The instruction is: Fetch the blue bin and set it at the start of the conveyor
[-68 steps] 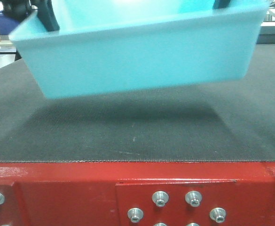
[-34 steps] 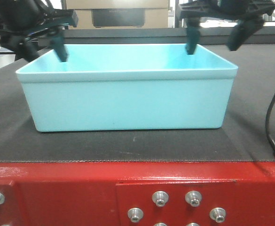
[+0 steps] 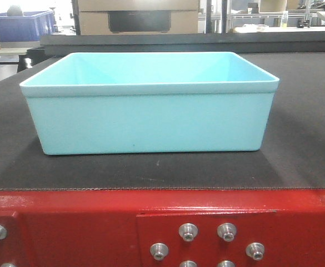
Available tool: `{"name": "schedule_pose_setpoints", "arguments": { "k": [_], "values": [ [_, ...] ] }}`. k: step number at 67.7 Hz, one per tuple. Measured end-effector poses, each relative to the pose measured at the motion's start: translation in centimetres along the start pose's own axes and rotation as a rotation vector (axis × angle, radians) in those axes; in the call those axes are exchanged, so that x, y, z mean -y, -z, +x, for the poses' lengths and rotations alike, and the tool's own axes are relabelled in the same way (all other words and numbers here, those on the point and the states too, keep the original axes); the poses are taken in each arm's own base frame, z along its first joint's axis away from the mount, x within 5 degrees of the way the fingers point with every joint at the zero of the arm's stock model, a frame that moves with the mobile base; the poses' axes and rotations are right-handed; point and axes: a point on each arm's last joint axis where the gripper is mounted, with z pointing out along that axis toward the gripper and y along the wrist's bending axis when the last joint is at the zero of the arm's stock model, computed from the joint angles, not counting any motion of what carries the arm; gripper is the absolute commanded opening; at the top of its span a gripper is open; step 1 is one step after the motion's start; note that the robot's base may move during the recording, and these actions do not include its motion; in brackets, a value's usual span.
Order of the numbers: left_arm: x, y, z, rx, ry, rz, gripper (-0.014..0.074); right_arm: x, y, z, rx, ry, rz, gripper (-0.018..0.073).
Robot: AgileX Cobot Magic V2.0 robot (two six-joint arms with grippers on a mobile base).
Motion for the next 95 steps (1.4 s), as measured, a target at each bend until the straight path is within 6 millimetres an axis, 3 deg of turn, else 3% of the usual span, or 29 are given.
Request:
{"name": "schedule_pose_setpoints", "arguments": {
  "k": [4,12,24,35,50,59,75,88,95],
  "values": [
    [-0.9,1.2,0.5,0.015,0.012,-0.018,-0.0106,1.0,0.4,0.1,-0.012,-0.022,0.023,-0.0155],
    [-2.8,2.7,2.3,0.039,0.042,-0.052,-0.0111,2.5,0.8,0.4,-0.03,-0.033,0.058,-0.0162],
    [-5.0,3.0,7.3,0.019,0.083,-0.103,-0.0111,3.0,0.4,2.9,-0.032,-0.022,0.062,-0.0162],
    [-5.7,3.3,12.6,0.016,0.094,-0.113,-0.0111,3.4,-0.7,7.7,-0.025,-0.013,0.054,-0.0162],
    [-5.4,6.6,17.6,0.187,0.089,-0.089,-0.0111,4.1,-0.2,15.5,0.067,-0.001,0.03,-0.0162],
    [-5.3,9.5,19.4,0.327,0.088,-0.08,-0.0111,4.3,2.2,19.3,0.196,0.002,0.01,-0.0162],
    [-5.1,15.3,21.5,0.602,0.09,-0.067,-0.0111,4.5,8.5,22.6,0.527,0.018,-0.028,-0.0162],
    [-5.0,17.3,22.7,0.7,0.091,-0.064,-0.0111,4.7,13.2,23.9,0.793,0.021,-0.053,-0.0162],
    [-5.0,17.4,22.9,0.701,0.092,-0.065,-0.0111,4.7,13.8,24.2,0.824,0.021,-0.056,-0.0162]
  ]
}}
